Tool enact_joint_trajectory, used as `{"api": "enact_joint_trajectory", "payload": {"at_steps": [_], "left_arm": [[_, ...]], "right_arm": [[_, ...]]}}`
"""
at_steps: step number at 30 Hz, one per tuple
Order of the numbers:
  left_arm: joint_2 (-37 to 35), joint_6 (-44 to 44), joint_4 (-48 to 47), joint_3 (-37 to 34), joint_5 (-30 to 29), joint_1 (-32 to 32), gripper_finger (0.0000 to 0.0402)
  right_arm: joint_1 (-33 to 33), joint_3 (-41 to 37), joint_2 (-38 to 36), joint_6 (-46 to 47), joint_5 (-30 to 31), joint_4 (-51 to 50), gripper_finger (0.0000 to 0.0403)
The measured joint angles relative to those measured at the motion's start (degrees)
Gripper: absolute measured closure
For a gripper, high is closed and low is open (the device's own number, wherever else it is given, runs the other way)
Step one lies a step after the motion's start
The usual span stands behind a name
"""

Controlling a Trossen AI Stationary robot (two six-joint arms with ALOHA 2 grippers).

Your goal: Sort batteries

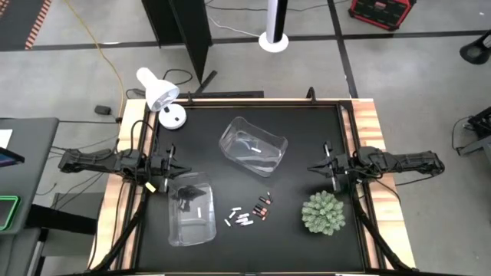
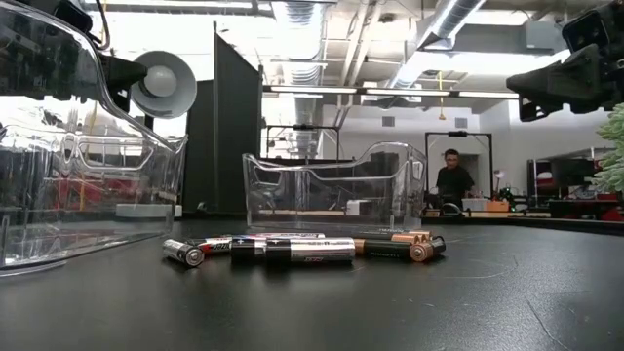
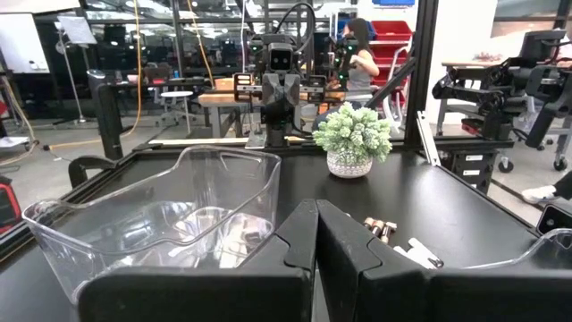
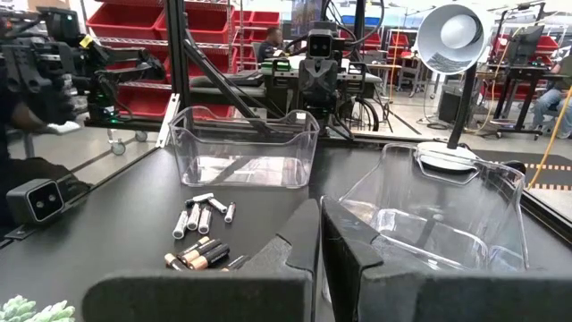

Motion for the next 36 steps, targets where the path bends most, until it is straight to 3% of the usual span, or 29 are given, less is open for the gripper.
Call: {"api": "enact_joint_trajectory", "payload": {"at_steps": [5,10,17,20,24,29,32,36], "left_arm": [[0.02,-1.82,4.16,0.0,-0.05,0.0,0.0399],[0.02,-20.27,13.74,0.0,-3.1,0.02,0.0399],[1.27,-22.32,25.07,0.8,1.75,-0.02,0.0399],[4.5,-23.09,24.52,3.23,2.18,-0.01,0.0399],[13.0,-18.67,26.25,9.22,2.7,-0.02,0.0399],[31.1,-9.31,25.26,20.11,2.6,-1.61,0.038],[42.8,-1.28,18.68,29.19,2.67,-3.63,0.0357],[58.31,4.53,1.84,42.44,2.62,-5.69,0.0326]], "right_arm": [[-0.02,0.0,0.0,0.0,0.0,0.0,0.0367],[-0.01,-0.04,0.02,0.01,0.0,0.0,0.0367],[0.0,-0.04,0.02,0.02,0.0,0.0,0.0367],[-0.02,-0.04,0.0,0.0,0.0,0.0,0.0367],[-0.02,-0.04,0.02,0.0,0.0,0.01,0.0367],[0.0,-0.04,0.0,0.0,0.0,0.04,0.0367],[-0.05,-0.1,0.02,0.0,-0.01,0.93,0.0367],[-0.04,-0.37,0.02,0.02,-0.07,5.5,0.0367]]}}
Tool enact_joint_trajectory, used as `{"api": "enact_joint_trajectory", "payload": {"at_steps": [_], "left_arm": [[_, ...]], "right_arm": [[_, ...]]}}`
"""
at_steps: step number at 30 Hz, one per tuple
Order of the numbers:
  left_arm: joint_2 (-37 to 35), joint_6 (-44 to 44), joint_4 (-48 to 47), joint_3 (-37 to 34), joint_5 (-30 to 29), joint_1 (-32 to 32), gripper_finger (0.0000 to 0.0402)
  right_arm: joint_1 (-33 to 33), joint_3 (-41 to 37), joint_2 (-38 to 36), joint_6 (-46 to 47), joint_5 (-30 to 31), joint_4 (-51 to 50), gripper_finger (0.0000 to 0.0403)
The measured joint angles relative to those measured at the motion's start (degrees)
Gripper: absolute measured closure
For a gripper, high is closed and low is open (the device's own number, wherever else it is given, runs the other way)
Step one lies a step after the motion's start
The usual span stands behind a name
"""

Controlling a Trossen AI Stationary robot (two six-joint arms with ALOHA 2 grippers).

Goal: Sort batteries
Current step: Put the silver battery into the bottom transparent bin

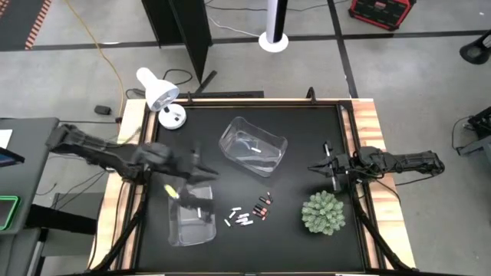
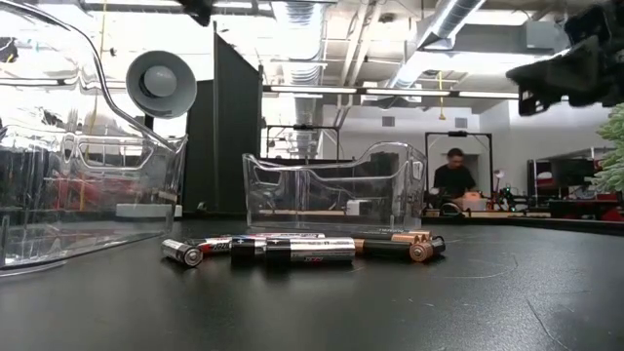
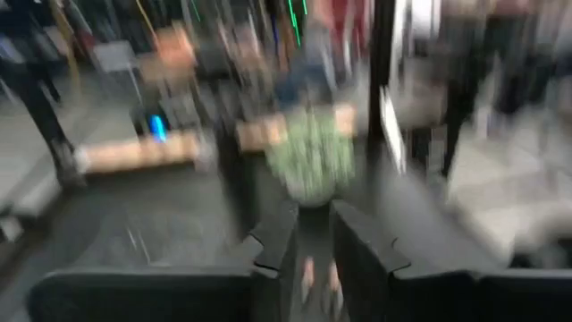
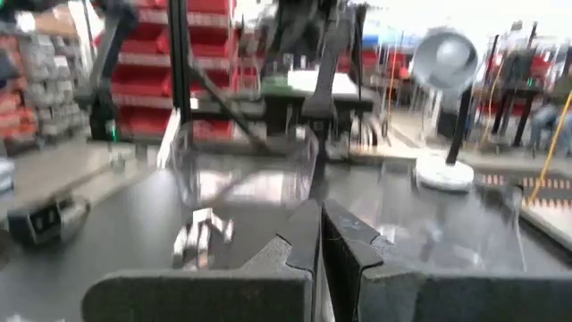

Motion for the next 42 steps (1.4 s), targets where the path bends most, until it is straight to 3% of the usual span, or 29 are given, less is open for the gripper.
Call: {"api": "enact_joint_trajectory", "payload": {"at_steps": [8,17,24,36,42], "left_arm": [[25.7,-2.12,-23.21,23.1,-0.5,-1.69,0.0304],[44.76,-12.01,-39.97,41.03,1.36,-2.26,0.0303],[52.08,-18.66,-47.51,43.89,1.97,-2.33,0.0303],[55.04,-24.99,-47.43,44.02,3.3,-3.77,0.0303],[56.49,-27.28,-48.64,43.92,0.04,-5.31,0.0303]], "right_arm": [[-0.84,0.2,-0.04,1.38,0.0,7.63,0.0367],[-4.31,2.24,0.0,1.42,0.01,12.98,0.0367],[-6.19,7.26,0.01,1.48,0.02,14.04,0.0367],[-7.14,11.21,5.36,1.0,0.03,13.42,0.0367],[-8.41,11.22,8.32,0.98,0.04,14.11,0.0367]]}}
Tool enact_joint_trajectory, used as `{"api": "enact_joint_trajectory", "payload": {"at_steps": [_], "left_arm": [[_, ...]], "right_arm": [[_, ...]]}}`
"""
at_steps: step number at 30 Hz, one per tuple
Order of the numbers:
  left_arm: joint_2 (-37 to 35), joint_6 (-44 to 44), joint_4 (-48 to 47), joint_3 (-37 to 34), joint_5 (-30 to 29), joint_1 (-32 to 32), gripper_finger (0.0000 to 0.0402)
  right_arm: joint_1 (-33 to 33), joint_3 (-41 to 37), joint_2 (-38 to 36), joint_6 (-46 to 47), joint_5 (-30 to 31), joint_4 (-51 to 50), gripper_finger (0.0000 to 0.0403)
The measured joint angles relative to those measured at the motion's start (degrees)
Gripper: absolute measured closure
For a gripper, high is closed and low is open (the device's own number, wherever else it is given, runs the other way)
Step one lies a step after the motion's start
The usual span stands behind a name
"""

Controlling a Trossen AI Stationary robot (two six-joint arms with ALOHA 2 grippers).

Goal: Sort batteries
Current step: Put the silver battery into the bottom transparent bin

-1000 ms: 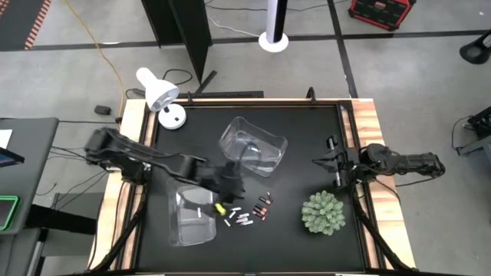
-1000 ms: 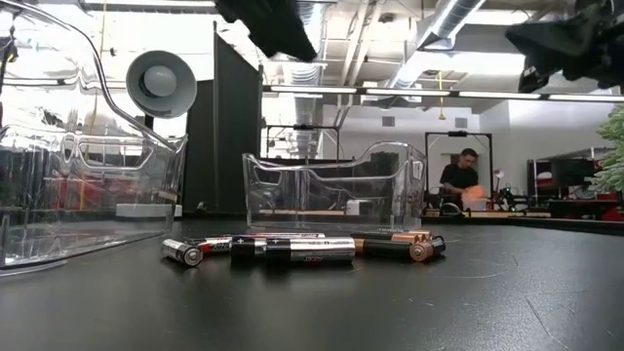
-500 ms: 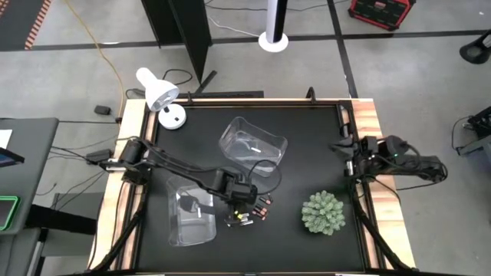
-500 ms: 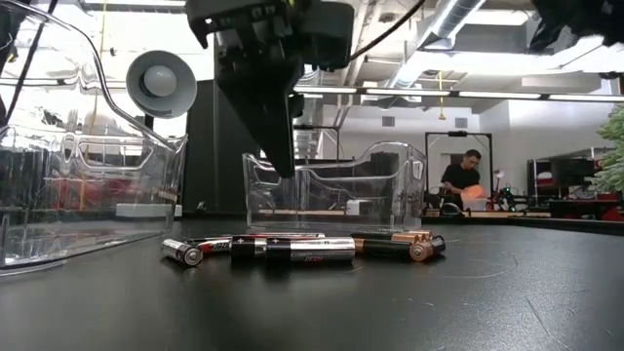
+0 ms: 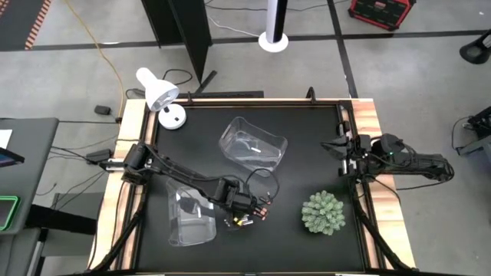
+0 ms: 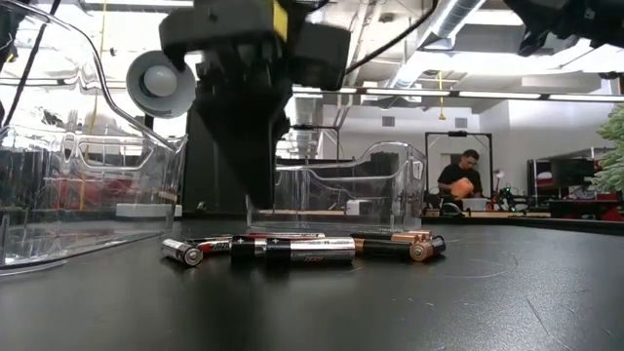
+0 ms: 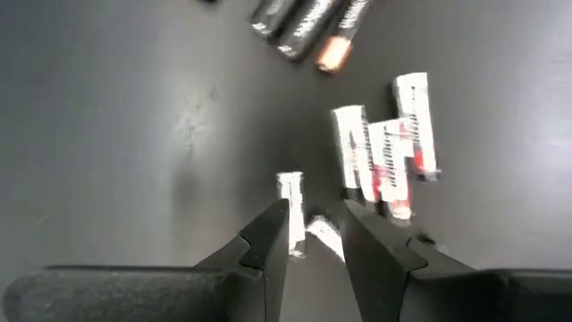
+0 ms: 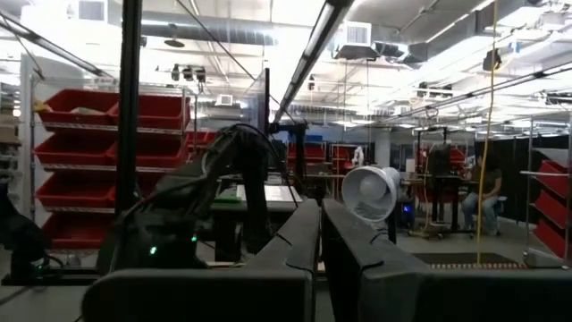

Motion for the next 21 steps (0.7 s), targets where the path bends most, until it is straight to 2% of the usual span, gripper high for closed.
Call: {"api": "enact_joint_trajectory", "payload": {"at_steps": [8,21], "left_arm": [[1.7,-2.24,0.45,-0.02,-2.05,-0.23,0.0301],[2.9,-2.37,0.81,-0.02,-0.24,-0.43,0.0239]], "right_arm": [[-0.64,0.0,1.27,0.02,0.0,0.09,0.0367],[-0.64,0.01,1.32,0.02,0.0,0.08,0.0367]]}}
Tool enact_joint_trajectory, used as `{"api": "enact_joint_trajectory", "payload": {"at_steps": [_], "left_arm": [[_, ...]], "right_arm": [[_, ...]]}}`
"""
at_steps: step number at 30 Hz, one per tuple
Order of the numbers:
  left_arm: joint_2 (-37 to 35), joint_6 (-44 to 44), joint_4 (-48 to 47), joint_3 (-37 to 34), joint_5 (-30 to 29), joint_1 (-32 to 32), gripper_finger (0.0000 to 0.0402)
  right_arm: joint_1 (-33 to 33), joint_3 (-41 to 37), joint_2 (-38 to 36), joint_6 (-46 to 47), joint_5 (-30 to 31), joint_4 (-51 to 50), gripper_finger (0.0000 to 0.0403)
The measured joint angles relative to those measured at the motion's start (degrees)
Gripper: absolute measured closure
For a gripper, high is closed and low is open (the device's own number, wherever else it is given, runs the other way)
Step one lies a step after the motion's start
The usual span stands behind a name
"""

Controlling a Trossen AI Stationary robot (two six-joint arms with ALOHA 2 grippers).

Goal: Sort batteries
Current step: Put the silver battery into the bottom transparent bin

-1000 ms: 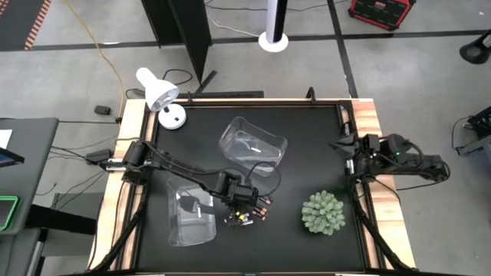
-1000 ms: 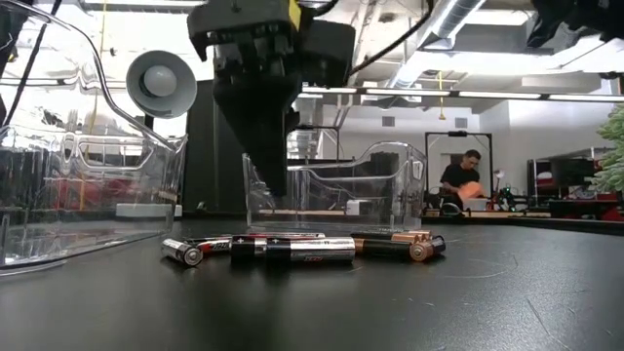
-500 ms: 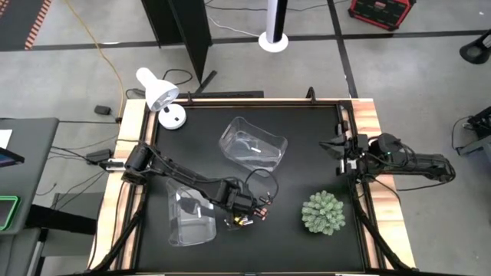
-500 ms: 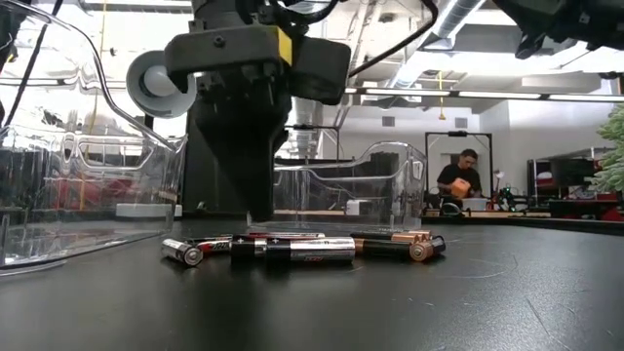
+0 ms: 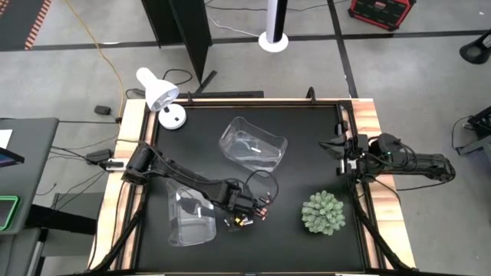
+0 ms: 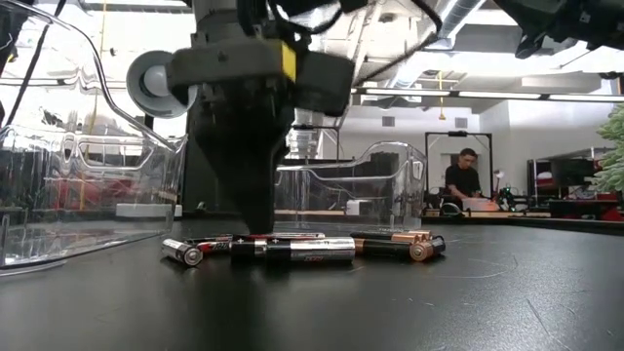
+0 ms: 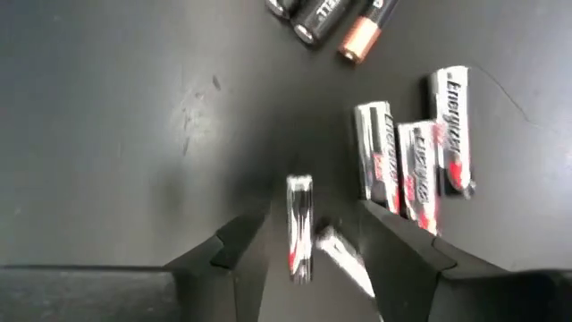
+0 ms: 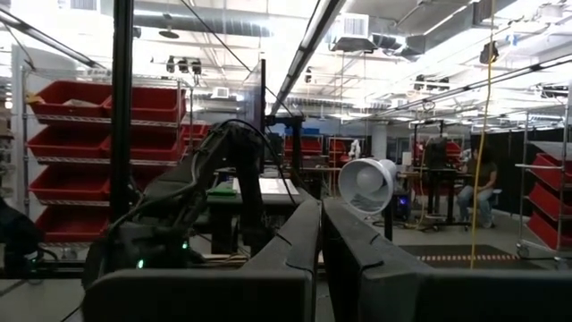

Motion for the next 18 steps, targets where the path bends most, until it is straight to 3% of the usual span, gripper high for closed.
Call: {"api": "enact_joint_trajectory", "payload": {"at_steps": [18], "left_arm": [[-0.1,-1.22,-0.05,-1.88,-2.58,1.36,0.0237]], "right_arm": [[0.0,-0.02,0.0,0.0,0.0,-0.15,0.0367]]}}
